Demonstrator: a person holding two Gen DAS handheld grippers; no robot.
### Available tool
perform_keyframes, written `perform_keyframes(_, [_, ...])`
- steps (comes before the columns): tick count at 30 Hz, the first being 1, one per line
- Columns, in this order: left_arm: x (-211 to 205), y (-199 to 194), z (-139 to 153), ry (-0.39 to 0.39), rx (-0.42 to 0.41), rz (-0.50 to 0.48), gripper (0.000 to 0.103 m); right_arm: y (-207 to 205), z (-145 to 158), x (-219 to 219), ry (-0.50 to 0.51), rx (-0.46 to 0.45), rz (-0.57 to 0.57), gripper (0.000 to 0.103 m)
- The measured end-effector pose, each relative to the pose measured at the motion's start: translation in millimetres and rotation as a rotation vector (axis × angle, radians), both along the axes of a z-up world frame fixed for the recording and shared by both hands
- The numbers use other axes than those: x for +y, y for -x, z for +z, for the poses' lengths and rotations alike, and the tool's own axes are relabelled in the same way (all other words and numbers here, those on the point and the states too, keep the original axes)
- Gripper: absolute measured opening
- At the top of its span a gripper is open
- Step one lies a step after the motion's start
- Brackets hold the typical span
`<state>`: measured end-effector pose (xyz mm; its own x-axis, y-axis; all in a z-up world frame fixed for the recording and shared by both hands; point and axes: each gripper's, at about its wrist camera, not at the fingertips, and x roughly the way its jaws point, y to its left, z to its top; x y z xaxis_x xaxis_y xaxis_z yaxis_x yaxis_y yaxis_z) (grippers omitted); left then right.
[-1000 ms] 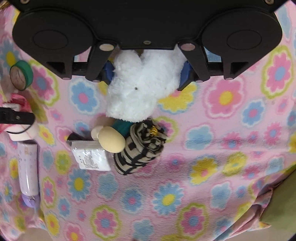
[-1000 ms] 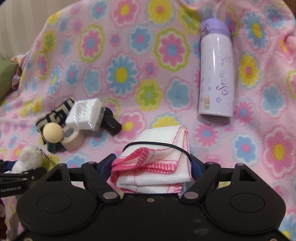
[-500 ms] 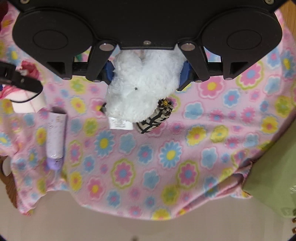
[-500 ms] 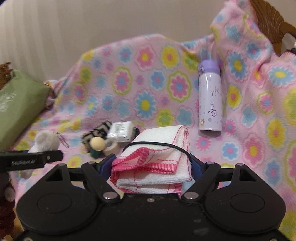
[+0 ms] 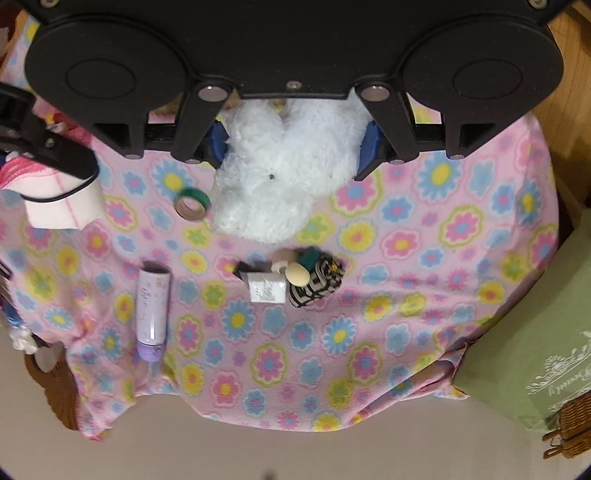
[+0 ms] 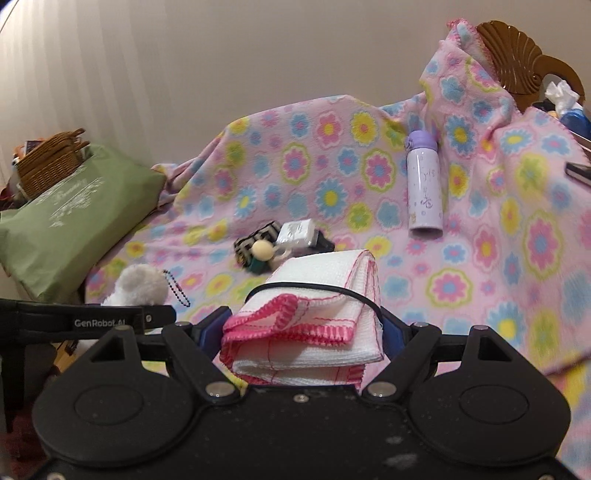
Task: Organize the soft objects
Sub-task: 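Carry the white plush and pink-edged towel over the basket with both tools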
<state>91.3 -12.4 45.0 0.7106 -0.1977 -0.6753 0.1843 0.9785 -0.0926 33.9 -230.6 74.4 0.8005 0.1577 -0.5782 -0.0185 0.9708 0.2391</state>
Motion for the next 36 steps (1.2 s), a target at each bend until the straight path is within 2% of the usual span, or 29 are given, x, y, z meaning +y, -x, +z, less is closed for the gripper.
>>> perform_keyframes(6, [2, 48, -5, 0.011, 0.015, -0.008, 0.062, 54, -6, 10, -0.006, 0.024, 0.022, 0.081])
perform_keyframes(14, [8, 84, -17, 0.013, 0.064, 0.024, 0.062, 102, -13, 14, 0.004, 0.074, -0.006, 0.082])
perform_keyframes(18, [8, 92, -28, 0.000, 0.095, 0.031, 0.062, 104, -19, 10, -0.029, 0.134, -0.008, 0.082])
perform_keyframes(26, [5, 96, -48, -0.034, 0.158, 0.038, 0.062, 94, -23, 24, 0.030, 0.205, 0.033, 0.082])
perform_keyframes(36, [9, 97, -56, -0.035, 0.190, 0.046, 0.062, 86, -20, 42, 0.128, 0.219, 0.065, 0.082])
